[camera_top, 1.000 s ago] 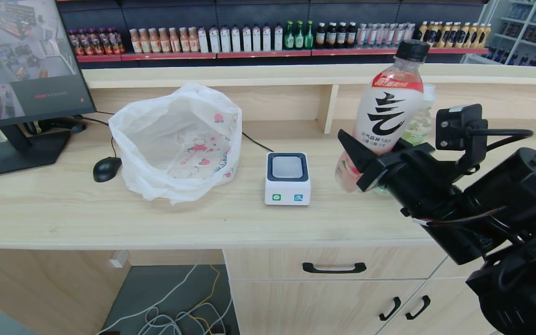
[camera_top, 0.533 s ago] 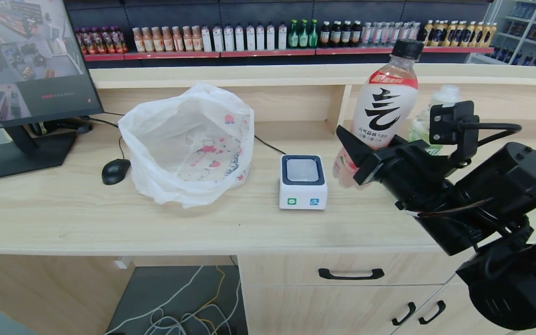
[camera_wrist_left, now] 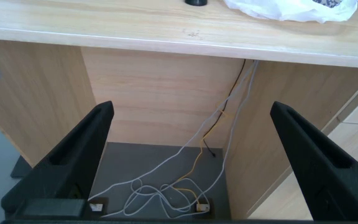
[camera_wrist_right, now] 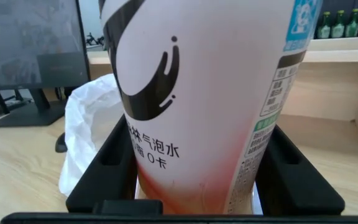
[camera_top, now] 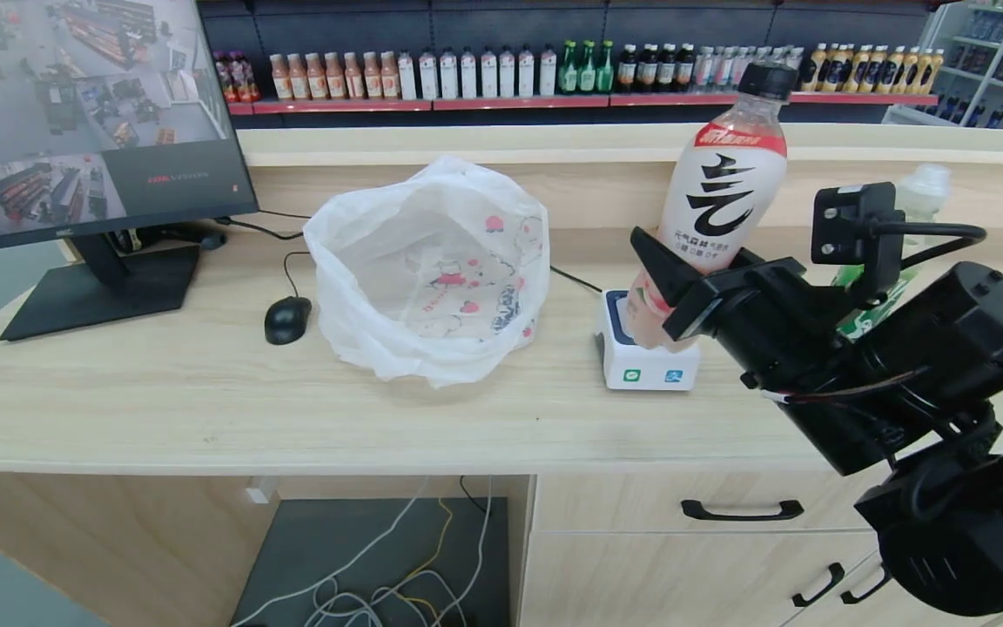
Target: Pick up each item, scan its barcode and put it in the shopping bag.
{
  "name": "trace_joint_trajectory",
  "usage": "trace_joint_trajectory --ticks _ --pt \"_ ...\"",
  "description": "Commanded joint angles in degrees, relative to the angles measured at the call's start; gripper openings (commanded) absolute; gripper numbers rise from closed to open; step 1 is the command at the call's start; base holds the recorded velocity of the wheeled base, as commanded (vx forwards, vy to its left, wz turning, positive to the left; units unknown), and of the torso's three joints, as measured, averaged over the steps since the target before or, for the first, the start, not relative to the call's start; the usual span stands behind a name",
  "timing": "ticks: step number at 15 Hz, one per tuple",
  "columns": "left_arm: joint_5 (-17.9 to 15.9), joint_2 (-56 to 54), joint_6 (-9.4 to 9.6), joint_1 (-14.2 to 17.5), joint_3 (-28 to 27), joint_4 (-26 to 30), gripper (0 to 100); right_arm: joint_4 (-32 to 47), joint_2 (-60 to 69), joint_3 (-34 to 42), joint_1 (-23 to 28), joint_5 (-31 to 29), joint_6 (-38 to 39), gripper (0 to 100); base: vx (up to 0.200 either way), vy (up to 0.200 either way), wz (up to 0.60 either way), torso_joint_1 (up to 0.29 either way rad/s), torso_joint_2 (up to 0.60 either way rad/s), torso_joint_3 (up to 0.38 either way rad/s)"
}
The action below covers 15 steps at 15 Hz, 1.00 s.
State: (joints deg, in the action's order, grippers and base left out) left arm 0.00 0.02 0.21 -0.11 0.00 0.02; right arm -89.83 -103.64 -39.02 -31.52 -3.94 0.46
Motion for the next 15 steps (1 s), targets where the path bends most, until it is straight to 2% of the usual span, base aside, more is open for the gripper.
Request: trace_joint_trajectory --ticks 1,5,11,15 --pt "0.00 -0.02 0.06 0.11 0.00 -0.02 100 -0.17 -0.15 -1.23 0.06 -0.11 0.50 0 0.000 0.000 0.00 0.000 0.00 0.000" --pt "0.00 -0.02 0.14 0.02 0.00 -0.02 100 -0.17 -2.35 -5.01 0.15 -0.54 4.19 0 0.000 0.000 0.00 0.000 0.00 0.000" --pt "0.00 -0.02 0.14 0.11 0.00 -0.02 100 -0.17 -8.33 -13.01 -0.20 -2.04 14.48 0 0.000 0.000 0.00 0.000 0.00 0.000" --pt "0.00 -0.02 0.14 0.11 0.00 -0.02 100 -0.17 -8.77 -13.71 -0.12 -6.17 27.57 0 0.000 0.000 0.00 0.000 0.00 0.000"
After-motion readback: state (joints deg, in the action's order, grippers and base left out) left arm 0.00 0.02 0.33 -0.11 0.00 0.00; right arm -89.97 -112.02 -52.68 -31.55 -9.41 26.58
